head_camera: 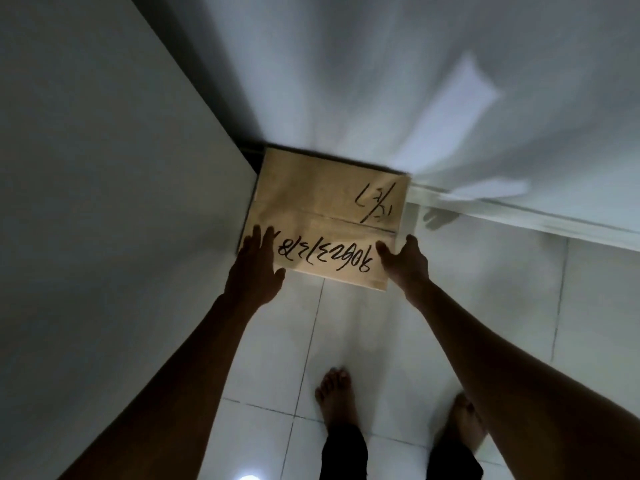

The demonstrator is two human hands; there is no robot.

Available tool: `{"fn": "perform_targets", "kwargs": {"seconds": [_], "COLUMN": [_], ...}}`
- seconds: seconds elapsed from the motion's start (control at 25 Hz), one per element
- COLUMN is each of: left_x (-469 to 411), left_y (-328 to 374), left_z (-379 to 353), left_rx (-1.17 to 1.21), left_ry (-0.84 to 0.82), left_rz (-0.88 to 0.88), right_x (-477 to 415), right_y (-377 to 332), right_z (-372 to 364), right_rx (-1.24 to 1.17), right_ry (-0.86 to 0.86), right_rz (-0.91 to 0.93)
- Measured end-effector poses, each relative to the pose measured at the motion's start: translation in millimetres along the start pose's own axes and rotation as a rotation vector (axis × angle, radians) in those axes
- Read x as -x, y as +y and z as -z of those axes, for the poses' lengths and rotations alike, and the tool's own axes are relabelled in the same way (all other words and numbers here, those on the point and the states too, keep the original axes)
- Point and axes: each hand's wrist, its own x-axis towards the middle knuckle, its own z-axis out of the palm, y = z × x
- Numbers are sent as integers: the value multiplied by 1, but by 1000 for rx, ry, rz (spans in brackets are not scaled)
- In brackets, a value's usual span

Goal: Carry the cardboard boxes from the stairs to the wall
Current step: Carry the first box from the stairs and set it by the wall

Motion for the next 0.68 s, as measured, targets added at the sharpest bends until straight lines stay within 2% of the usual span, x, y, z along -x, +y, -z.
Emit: {"fn": "perform_targets", "kwargs": {"seconds": [0.24, 0.4, 0.52, 0.68], "left_x": [115, 239, 312, 388], "left_y": [64, 162, 240, 347], "left_z": [167, 289, 325, 309], "left_rx": [-96, -33, 34, -95], "left_ry": [21, 72, 101, 2], "left_rz": [-80, -159, -241, -458], "right_x": [159, 288, 359, 427], "right_y": [-44, -54, -24, 60], "right_z": [181, 338, 412, 490], "right_rx": [294, 198, 80, -15], "right_ry": [-30, 157, 219, 318], "right_rz": [166, 161, 92, -2]}}
